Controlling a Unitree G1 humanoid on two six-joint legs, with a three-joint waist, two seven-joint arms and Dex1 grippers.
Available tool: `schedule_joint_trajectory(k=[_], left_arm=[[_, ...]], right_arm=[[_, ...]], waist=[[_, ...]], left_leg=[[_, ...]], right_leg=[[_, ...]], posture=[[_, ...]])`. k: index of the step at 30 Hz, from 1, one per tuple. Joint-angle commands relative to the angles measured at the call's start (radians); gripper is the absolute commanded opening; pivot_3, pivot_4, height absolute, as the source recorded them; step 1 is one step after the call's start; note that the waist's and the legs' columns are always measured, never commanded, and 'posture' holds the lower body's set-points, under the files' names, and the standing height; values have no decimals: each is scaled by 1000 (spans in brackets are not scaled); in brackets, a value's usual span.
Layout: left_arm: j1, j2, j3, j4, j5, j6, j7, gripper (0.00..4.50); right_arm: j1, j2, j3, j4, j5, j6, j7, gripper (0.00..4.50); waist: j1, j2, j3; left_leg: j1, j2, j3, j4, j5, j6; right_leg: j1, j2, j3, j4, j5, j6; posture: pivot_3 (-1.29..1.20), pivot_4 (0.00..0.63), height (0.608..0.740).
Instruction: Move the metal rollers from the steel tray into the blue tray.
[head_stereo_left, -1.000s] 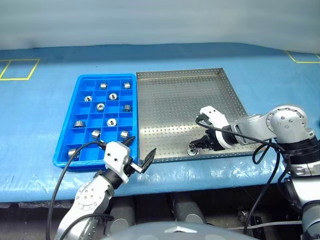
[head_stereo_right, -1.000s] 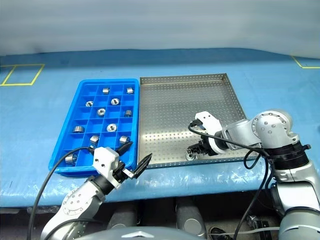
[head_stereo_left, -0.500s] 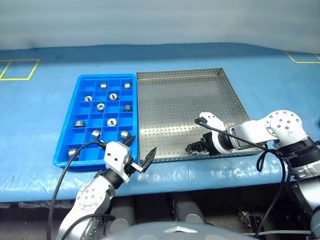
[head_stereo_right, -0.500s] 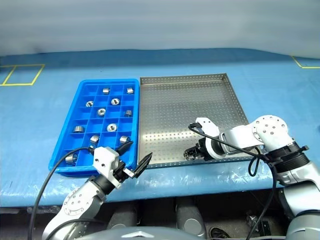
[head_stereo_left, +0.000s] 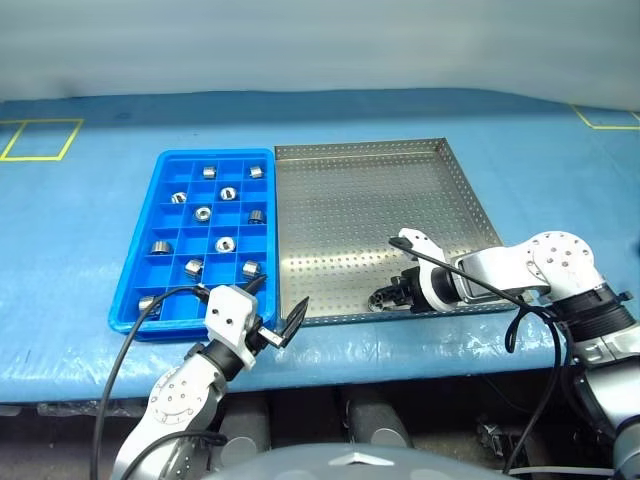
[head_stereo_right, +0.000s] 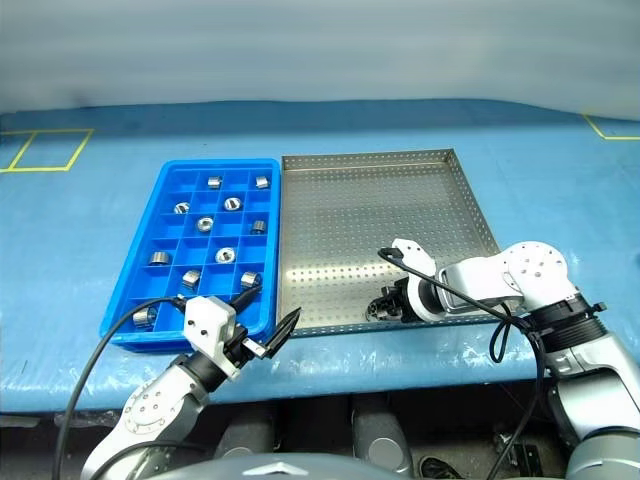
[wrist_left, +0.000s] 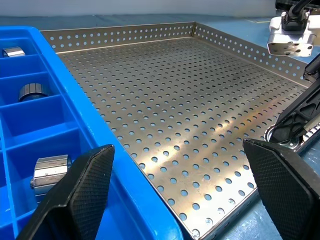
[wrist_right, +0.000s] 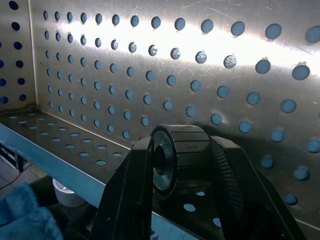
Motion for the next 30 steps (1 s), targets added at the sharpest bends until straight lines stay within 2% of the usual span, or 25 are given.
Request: schedule_joint_trajectory(k=[1, 4, 10, 14, 20, 25, 30], left_arm=[[-3, 3, -1, -54, 6, -14, 2, 4500], [-1, 2, -5, -53, 7, -17, 5, 4500], [1, 0, 13, -59, 9, -22, 20, 4500], [-2, -13, 38, -70, 21, -32, 55, 4500], [29, -45, 167, -130, 38, -36, 137, 4500], [130, -55, 211, -200, 45, -41, 153, 4500], [284, -81, 214, -270, 68, -75, 179, 4500]], right_arm=[[-27, -19, 5, 5, 6, 22, 9, 1258], [-34, -1, -2, -14, 6, 5, 13, 1258], [-124, 117, -96, -97, -59, -125, 52, 1258], [-179, 176, -102, -163, -267, -130, 165, 1258], [-235, 289, -8, -259, -685, -223, 460, 1258], [-237, 380, 97, -266, -1013, -414, 701, 1258], [-226, 483, 156, -206, -1210, -532, 874, 1258]], waist=[[4, 0, 0], [9, 0, 0], [5, 2, 1], [22, 2, 1], [46, 2, 1], [67, 2, 1], [105, 2, 1]], left_leg=[[0, 0, 0, 0, 0, 0], [-1, 0, 0, 0, -1, 1], [-1, 1, 1, 0, -1, 1], [-2, 1, 0, 0, -1, 2], [-7, 1, 0, -1, -1, 2], [-7, 1, 0, -3, -1, 2], [-7, 1, 1, -3, -1, 2]], right_leg=[[0, 0, 0, 0, 0, 0], [0, 0, 0, -1, 0, 0], [-2, 1, 0, 0, 0, 0], [-2, 0, -1, -1, 0, 0], [-8, 0, -1, 0, 0, 0], [-9, 0, -2, 0, 0, -1], [-10, 0, -2, 0, -1, -2]], posture=[[105, 150, 740], [114, 150, 740], [130, 150, 740], [141, 150, 740], [233, 150, 740], [308, 150, 740], [414, 150, 740]])
